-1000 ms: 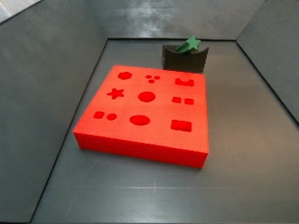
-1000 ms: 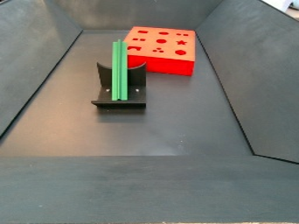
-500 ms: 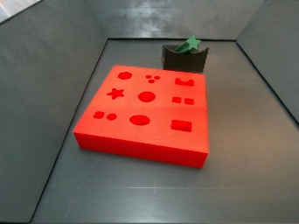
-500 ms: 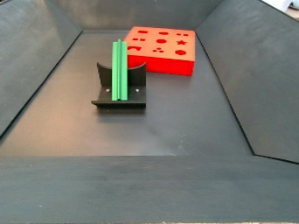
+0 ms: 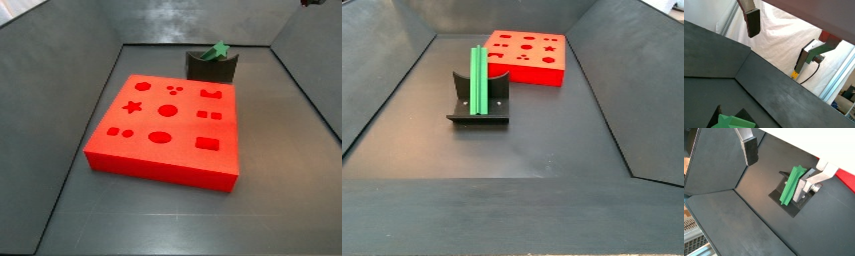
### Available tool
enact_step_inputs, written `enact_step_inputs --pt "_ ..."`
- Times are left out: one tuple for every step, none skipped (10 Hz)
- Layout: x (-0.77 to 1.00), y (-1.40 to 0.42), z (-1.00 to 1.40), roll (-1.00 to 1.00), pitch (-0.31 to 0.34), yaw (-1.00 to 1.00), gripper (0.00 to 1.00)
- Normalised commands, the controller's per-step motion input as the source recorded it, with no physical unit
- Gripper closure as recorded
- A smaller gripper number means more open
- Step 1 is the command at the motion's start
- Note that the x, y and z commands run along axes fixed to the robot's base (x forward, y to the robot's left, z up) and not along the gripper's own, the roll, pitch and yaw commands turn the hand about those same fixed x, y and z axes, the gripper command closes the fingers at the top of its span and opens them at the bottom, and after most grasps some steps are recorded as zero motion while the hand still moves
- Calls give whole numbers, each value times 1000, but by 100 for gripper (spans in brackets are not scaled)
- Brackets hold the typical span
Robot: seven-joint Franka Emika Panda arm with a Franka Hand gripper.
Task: Pick up the star object. Move up. Place the star object on the fixture. Regrasp the star object. Move to above the board. Insert the star object.
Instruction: Regrasp the star object.
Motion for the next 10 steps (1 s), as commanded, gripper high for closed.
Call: enact_step_inputs --pt "34 39 -1000 233 1 196 0" --pt "36 39 -1000 230 -9 176 0" --pt "44 36 -1000 212 -39 150 0" --pt "53 28 -1000 157 -71 117 0" --pt "61 26 -1000 122 -89 92 0" --pt "69 24 -1000 99 -98 65 0" --pt "76 23 -1000 86 -100 37 0" --pt "85 20 -1000 74 -94 8 0" --pt "92 17 -1000 70 -84 -10 0" --pt "98 16 -1000 68 -67 -22 0"
